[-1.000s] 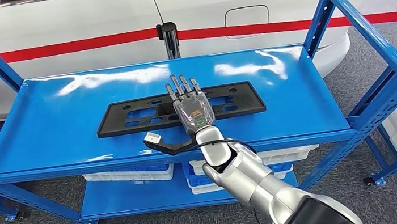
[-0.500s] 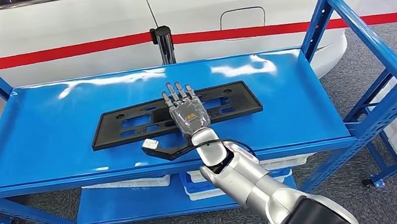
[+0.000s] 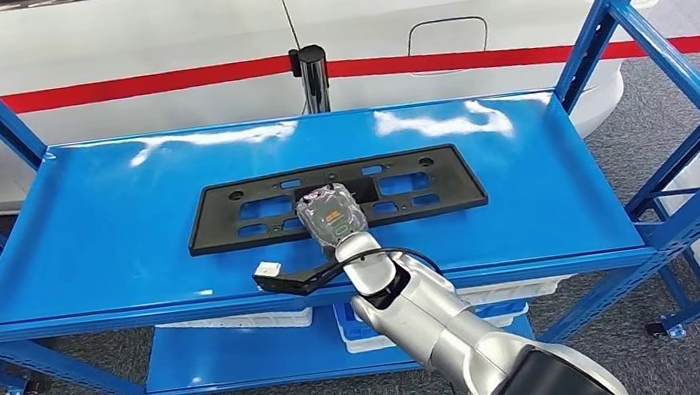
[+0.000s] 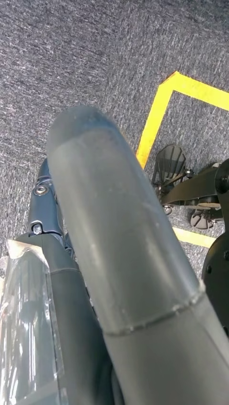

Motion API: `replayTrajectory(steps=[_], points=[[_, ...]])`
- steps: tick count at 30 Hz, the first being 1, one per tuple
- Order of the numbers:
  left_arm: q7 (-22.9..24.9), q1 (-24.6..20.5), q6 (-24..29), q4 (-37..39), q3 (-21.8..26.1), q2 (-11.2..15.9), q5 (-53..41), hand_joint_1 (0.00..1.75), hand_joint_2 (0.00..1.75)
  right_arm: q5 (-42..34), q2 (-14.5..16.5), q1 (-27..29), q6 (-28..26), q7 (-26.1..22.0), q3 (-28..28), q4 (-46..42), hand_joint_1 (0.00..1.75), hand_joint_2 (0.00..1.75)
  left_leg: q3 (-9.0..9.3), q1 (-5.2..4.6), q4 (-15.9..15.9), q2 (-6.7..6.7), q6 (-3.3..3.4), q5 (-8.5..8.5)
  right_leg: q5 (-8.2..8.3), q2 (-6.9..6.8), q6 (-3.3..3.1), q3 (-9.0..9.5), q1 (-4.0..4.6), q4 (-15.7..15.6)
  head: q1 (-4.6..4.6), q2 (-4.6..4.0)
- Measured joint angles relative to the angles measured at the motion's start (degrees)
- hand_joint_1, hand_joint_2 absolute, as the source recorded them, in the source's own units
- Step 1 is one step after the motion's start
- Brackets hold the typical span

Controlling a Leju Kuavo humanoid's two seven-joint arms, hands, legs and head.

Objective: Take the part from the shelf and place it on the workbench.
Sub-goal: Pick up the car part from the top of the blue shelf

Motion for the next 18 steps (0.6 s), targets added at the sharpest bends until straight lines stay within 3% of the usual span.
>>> replayTrajectory(steps=[3, 11, 14, 18], points=[[0.0, 0.0, 0.0, 0.0, 0.0, 0.0, 0.0, 0.0, 0.0, -0.1, 0.0, 0.0, -0.1, -0.2, 0.0, 0.1, 1.75, 1.75, 0.0, -0.06, 0.0, -0.01, 0.09, 0.04, 0.06, 0.0, 0.42, -0.03, -0.15, 0.0, 0.0, 0.0], [0.1, 0.0, 0.0, 0.0, -0.3, 0.0, 0.0, 0.0, 0.0, -0.3, 0.0, 0.1, -0.9, -0.2, 0.2, 0.2, 1.75, 1.75, 0.01, 0.02, 0.0, -0.01, 0.14, 0.08, 0.07, -0.01, 0.44, -0.09, -0.27, 0.0, 0.0, 0.0], [0.1, 0.0, 0.0, 0.0, -0.3, 0.0, -0.1, 0.0, 0.0, -0.8, 0.0, 0.3, -4.2, 0.3, 0.1, -0.1, 1.75, 1.75, 0.01, 0.11, 0.0, 0.0, 0.13, 0.09, 0.07, -0.01, 0.44, -0.1, -0.26, 0.0, 0.0, 0.0], [0.0, 0.0, 0.1, 0.0, -0.4, 0.0, -0.2, 0.0, 0.0, -3.9, -0.1, 1.3, -12.9, -1.8, -1.2, -4.1, 1.75, 1.75, -0.01, 0.16, 0.0, 0.03, 0.13, 0.09, 0.07, 0.0, 0.43, -0.13, -0.23, 0.0, 0.0, 0.0]])
